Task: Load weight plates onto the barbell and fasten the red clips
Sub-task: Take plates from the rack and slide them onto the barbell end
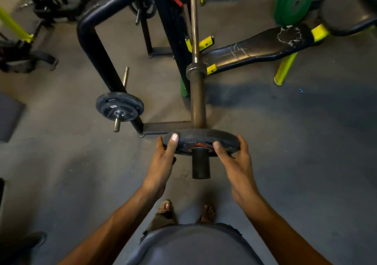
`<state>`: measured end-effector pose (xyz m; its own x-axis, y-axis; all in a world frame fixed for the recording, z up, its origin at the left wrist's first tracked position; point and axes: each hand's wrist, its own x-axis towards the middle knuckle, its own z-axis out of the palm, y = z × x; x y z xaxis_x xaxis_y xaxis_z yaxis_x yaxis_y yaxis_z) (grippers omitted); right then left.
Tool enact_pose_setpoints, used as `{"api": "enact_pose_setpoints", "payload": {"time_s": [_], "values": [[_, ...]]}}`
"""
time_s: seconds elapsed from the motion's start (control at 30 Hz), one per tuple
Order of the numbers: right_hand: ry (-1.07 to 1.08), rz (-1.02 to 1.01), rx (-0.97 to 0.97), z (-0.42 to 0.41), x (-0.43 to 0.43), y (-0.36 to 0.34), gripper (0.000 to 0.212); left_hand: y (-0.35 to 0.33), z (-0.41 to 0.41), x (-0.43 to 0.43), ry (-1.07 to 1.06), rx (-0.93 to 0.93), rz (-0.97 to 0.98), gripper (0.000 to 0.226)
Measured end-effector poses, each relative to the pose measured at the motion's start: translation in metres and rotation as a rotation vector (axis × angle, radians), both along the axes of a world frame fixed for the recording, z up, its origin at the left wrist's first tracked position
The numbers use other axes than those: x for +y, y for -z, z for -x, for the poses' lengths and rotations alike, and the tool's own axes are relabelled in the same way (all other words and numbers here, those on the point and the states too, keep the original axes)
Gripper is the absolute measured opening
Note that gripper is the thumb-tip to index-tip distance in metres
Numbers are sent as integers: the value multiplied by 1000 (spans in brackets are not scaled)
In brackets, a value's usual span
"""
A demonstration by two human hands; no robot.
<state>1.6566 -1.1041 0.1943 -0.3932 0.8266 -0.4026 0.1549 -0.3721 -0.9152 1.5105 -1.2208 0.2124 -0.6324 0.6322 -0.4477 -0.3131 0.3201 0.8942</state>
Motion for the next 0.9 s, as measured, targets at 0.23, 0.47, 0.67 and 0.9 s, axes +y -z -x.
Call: {"api": "enact_pose_setpoints", "payload": {"time_s": [0.23, 0.47, 0.67, 0.9], "values": [[91, -1, 74, 64, 71, 0, 64, 5, 58, 79, -146, 63, 28, 88], [91, 30, 109, 142, 150, -17, 81, -9, 113, 160, -232, 57, 47, 83], [74, 36, 88, 169, 181, -22, 92, -15, 142, 184, -156, 62, 6, 68], [164, -278, -116, 159, 143, -27, 66, -11, 154, 161, -53, 296, 208, 72]]}}
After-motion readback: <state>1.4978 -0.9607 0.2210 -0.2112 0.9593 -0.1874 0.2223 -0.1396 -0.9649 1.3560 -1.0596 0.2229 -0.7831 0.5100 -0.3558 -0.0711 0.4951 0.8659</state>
